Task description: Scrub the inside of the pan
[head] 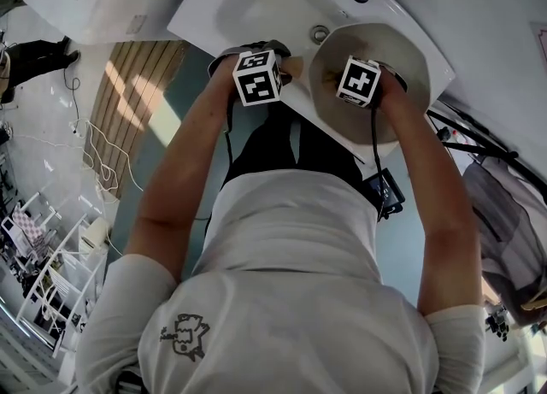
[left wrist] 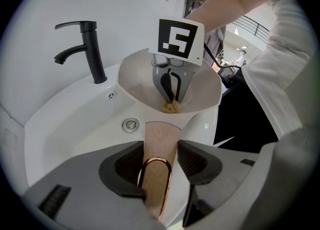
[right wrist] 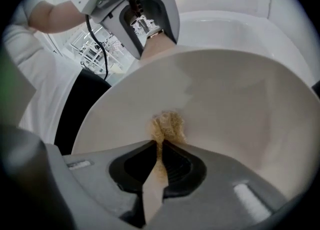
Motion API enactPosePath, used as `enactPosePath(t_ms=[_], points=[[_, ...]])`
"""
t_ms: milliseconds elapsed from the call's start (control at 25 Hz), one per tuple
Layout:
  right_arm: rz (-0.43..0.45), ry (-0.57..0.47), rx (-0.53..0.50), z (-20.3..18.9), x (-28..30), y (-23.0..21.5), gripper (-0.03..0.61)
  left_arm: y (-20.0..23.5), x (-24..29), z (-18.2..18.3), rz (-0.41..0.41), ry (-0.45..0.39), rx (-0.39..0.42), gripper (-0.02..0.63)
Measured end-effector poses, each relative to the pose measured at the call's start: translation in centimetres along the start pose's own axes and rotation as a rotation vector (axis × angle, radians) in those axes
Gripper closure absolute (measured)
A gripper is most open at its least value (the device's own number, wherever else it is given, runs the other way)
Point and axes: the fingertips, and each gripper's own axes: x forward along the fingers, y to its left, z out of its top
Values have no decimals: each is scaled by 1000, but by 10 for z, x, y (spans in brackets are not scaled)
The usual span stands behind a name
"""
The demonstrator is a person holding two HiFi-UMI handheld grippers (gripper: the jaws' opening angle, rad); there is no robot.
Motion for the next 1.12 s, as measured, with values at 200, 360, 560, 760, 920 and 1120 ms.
enactPosePath(t_ms=[200,360,560,760,920,1120], points=[[194,119,50,-33,9,45,543,-1,0,0,-1,3,0,408],[313,291,112,-80,7,65,543,0,0,0,-1,5,1,408],[252,513,123,-133,-16,46,543,1,-1,-1,1,10,-1,408],[85,665,117,-157,-39,10,543,0,0,0,-1,15,3,411],[-100,705,80,-159,-40,-34,543,2,-2,-1,-6,17,3,413],[-305,599,87,-136,-45,-74,541,2,-2,-1,-6,18,2,413]])
